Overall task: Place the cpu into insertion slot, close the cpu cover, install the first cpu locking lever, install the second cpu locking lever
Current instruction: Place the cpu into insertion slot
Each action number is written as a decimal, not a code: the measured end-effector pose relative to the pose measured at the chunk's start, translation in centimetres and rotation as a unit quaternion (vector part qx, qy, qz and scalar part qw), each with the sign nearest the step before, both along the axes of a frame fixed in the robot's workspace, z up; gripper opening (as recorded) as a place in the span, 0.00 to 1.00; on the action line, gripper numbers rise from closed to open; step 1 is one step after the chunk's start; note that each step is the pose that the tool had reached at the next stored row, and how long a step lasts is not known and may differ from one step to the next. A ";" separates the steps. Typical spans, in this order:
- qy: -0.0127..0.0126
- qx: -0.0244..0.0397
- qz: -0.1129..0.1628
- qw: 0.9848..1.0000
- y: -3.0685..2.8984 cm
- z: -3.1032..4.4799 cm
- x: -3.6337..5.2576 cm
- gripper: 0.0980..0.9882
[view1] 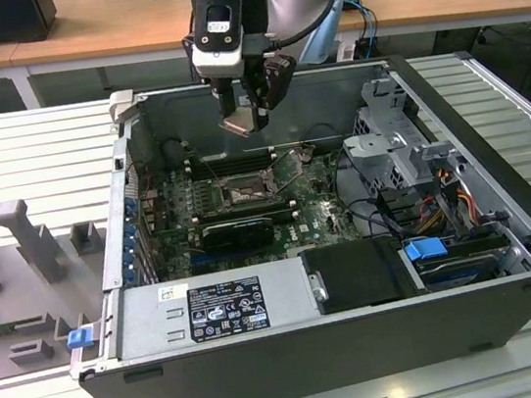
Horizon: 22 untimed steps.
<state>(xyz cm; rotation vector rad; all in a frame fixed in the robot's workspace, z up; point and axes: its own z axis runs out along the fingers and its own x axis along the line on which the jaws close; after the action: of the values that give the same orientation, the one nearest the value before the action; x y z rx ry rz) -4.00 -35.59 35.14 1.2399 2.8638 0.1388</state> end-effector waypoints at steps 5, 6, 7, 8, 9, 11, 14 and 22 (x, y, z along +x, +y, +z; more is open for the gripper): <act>0.000 0.000 0.000 1.000 0.00 -0.20 0.00 0.48; 0.000 0.000 0.000 1.000 0.00 -0.27 0.00 0.48; 0.000 0.000 -0.001 1.000 0.00 -0.29 0.00 0.48; 0.000 0.000 -0.006 1.000 0.00 -0.30 0.00 0.48; 0.000 0.000 -0.014 1.000 0.00 -0.33 -0.01 0.48; 0.000 0.000 -0.033 0.999 0.00 -0.38 0.00 0.48; 0.000 0.000 -0.059 0.998 0.00 -0.44 0.00 0.48; 0.000 0.000 -0.131 0.991 0.00 -0.62 0.00 0.48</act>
<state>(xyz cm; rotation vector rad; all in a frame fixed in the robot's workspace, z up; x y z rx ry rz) -4.00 -35.59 34.52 1.5977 2.6673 0.1336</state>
